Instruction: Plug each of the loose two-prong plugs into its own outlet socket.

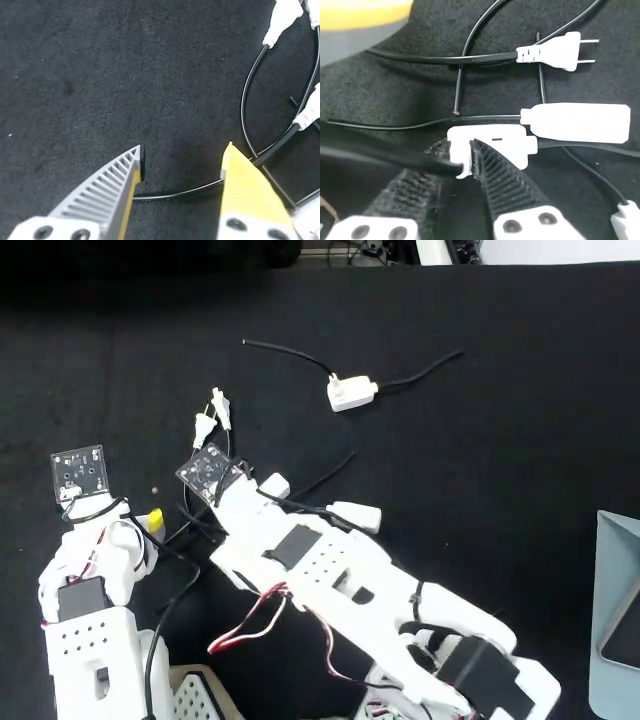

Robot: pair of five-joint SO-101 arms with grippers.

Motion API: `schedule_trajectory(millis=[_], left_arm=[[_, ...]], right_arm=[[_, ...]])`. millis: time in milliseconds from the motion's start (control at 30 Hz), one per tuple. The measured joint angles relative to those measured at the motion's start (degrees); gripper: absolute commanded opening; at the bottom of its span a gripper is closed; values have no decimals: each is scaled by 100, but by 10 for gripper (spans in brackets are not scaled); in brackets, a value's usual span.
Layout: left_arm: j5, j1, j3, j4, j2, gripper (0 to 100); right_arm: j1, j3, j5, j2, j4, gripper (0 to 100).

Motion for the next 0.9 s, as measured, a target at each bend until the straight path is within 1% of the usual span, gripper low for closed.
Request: schedule_trajectory(millis=[200,400,700,800,900], left_arm=[[0,0,0,0,0,257],[0,0,0,0,0,257],[0,0,0,0,0,257],[0,0,0,0,0,257],[0,0,0,0,0,257]], right_arm=[[0,-26,0,62,0,12],[0,97,0,325,-448,12],[0,88,105,510,-545,12],[0,44,202,387,-325,12],[0,0,246,-70,273,12]])
